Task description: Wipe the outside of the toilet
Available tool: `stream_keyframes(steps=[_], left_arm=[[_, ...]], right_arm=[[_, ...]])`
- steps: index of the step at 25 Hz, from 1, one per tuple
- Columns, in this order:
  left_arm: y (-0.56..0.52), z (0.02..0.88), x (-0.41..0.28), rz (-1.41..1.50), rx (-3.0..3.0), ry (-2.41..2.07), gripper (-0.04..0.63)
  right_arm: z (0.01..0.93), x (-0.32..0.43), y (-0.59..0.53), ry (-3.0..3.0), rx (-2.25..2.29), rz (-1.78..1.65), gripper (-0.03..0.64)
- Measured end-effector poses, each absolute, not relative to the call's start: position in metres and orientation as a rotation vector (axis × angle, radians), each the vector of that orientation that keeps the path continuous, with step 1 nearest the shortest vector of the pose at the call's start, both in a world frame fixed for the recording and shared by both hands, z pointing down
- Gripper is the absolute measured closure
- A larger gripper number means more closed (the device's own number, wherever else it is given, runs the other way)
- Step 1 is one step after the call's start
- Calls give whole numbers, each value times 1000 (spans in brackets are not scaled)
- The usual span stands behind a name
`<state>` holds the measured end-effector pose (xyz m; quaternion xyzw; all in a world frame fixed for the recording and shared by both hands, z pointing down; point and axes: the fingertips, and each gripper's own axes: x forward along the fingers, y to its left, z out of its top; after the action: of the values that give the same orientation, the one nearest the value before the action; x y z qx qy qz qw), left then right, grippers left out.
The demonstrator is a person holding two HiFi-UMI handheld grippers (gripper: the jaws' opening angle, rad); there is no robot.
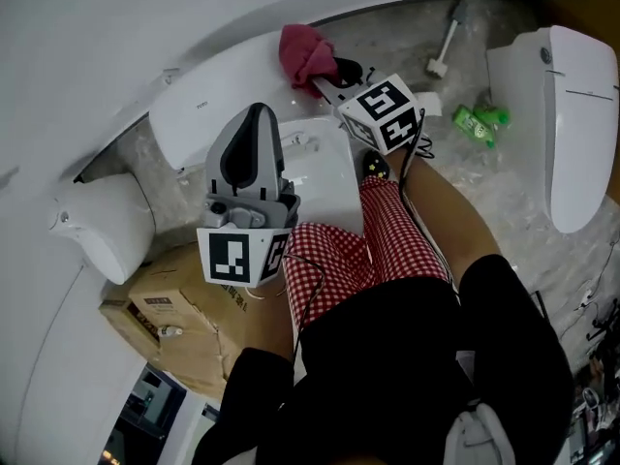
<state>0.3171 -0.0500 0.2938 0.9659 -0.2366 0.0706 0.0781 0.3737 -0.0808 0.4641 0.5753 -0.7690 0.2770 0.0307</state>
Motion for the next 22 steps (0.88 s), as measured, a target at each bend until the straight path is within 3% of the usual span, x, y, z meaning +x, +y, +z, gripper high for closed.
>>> stream_keyframes(steps=[11, 22], left_arm=[[-50, 326, 339, 218, 2926, -524, 586], [-56, 353, 340, 240, 2874, -481, 586]], right_arm=[[504, 395, -96, -2290, 1889, 741, 538], [558, 403, -96, -2213, 1979, 904, 538]])
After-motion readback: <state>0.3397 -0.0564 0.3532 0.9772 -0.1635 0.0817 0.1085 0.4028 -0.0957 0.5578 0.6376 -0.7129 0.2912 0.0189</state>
